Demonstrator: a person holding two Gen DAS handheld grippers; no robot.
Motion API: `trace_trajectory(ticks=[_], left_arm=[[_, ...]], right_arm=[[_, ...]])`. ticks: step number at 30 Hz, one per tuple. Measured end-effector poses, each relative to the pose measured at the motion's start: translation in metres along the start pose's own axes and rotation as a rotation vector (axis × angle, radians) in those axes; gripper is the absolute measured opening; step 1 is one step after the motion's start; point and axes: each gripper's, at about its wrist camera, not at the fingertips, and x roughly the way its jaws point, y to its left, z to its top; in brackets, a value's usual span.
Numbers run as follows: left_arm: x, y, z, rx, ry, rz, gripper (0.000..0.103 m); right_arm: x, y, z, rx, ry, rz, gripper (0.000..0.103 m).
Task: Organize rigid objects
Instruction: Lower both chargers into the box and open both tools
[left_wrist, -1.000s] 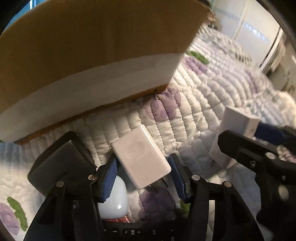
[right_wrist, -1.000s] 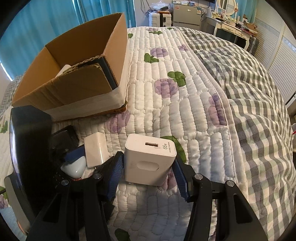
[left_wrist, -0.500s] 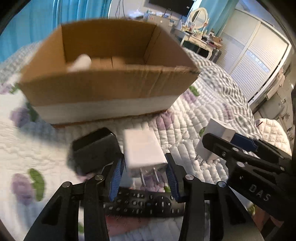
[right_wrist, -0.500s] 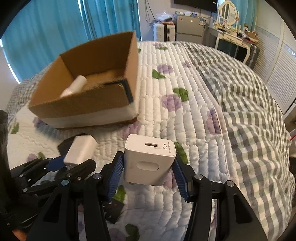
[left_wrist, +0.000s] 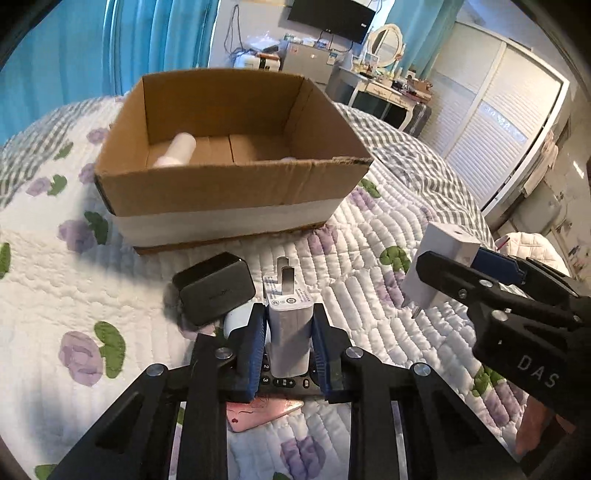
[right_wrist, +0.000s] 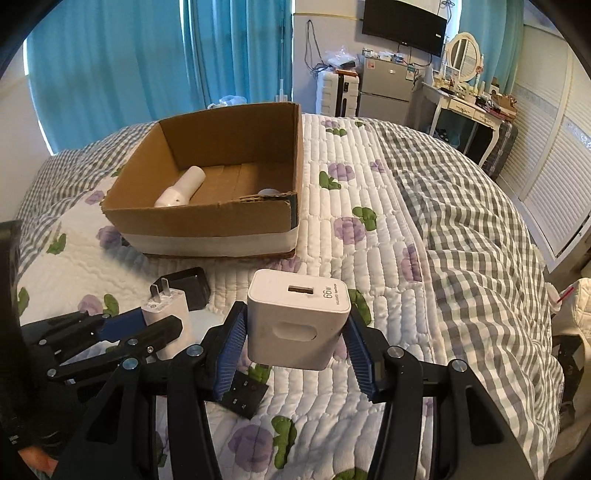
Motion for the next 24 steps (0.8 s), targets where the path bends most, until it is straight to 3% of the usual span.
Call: trace_trajectory(ticks=[9, 16, 20, 24], left_arm=[[-0.043, 0.002, 0.015, -0.017, -0.092, -0.019, 0.024], [-0.091, -0.003, 0.076, 0.025, -0.203, -0.005, 0.024], [-0.085, 0.005, 0.122, 0.034, -0.221, 0.024, 0.024], [-0.044, 0.018, 0.162, 0.052, -0.191, 0.068, 0.024]], right_arm=[[-0.017, 0.004, 0.008, -0.004, -0.029, 0.033, 0.051], [-0.037, 0.008, 0.062, -0.042, -0.096, 0.106, 0.051], [-0.036, 0.016, 0.102, -0.072, -0.132, 0.131, 0.051], [-0.014, 0.029, 0.137, -0.106, -0.147, 0.128, 0.051]])
